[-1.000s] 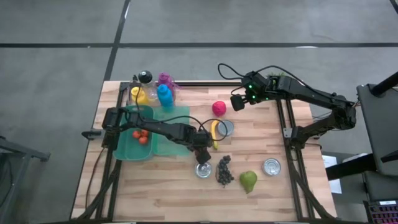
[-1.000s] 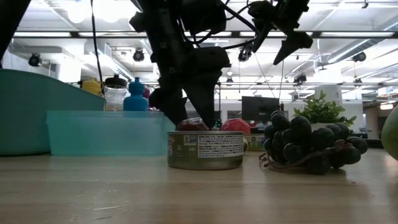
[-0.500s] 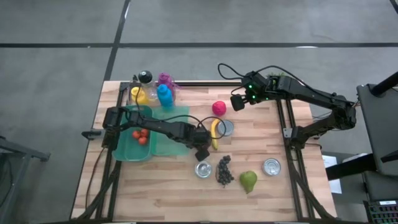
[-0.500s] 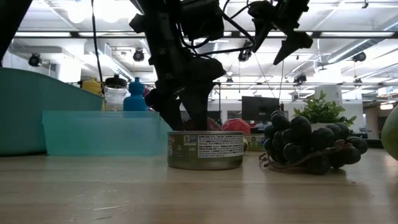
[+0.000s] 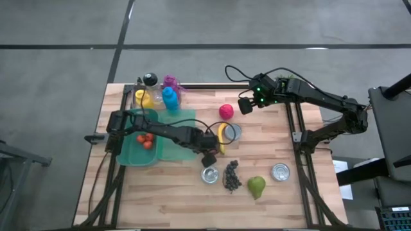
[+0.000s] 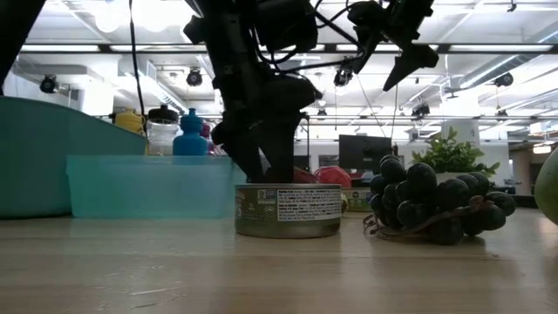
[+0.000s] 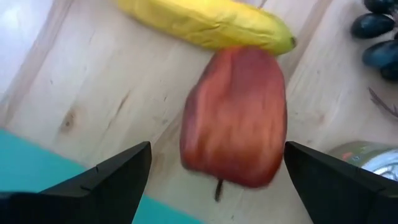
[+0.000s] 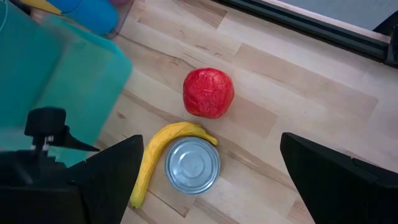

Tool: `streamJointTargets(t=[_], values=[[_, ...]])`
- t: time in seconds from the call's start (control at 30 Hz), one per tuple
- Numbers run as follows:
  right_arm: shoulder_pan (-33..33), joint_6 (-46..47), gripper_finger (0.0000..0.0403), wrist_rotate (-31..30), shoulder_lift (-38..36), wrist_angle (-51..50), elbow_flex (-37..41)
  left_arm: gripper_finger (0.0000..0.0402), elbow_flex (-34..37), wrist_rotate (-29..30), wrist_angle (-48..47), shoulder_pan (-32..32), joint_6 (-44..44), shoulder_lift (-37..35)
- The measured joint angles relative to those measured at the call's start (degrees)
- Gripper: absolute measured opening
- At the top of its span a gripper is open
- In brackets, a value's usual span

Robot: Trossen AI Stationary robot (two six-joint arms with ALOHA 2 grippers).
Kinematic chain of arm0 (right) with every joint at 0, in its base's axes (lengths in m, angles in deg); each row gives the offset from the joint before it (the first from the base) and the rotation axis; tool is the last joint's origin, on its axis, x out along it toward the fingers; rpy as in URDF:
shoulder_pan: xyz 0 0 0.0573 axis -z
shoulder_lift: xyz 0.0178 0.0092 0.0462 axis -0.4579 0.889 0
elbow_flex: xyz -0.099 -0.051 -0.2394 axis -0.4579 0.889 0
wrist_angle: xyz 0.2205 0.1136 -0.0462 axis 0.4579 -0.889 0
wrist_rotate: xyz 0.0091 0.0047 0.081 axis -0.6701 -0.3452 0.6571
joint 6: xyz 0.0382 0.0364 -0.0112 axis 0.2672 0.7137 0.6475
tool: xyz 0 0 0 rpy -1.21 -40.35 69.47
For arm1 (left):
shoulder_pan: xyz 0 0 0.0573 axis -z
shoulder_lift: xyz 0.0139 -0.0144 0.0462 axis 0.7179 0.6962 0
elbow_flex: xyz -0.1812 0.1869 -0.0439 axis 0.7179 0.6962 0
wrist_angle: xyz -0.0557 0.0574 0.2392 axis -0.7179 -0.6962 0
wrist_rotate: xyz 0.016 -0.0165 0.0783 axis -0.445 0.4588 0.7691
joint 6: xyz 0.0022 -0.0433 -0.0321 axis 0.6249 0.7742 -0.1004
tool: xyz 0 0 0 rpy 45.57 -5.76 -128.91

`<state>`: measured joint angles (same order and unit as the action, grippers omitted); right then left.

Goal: Pick & Place Food Item
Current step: Put the dark red apple into the green bin

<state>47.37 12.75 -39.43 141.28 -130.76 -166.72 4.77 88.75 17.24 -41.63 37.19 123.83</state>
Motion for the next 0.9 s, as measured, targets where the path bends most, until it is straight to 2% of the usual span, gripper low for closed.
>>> streamJointTargets(t=[0.17,0.9], values=[[0.0,0.0,0.0378,0.0,0.0,0.0,0.0,0.0372,-0.9,1.0,0.8,0.0,-3.7,0.0],[0.0,0.0,0.0378,0.0,0.0,0.0,0.0,0.0372,1.0,0.8,3.7,-0.1,-3.5,0.9]])
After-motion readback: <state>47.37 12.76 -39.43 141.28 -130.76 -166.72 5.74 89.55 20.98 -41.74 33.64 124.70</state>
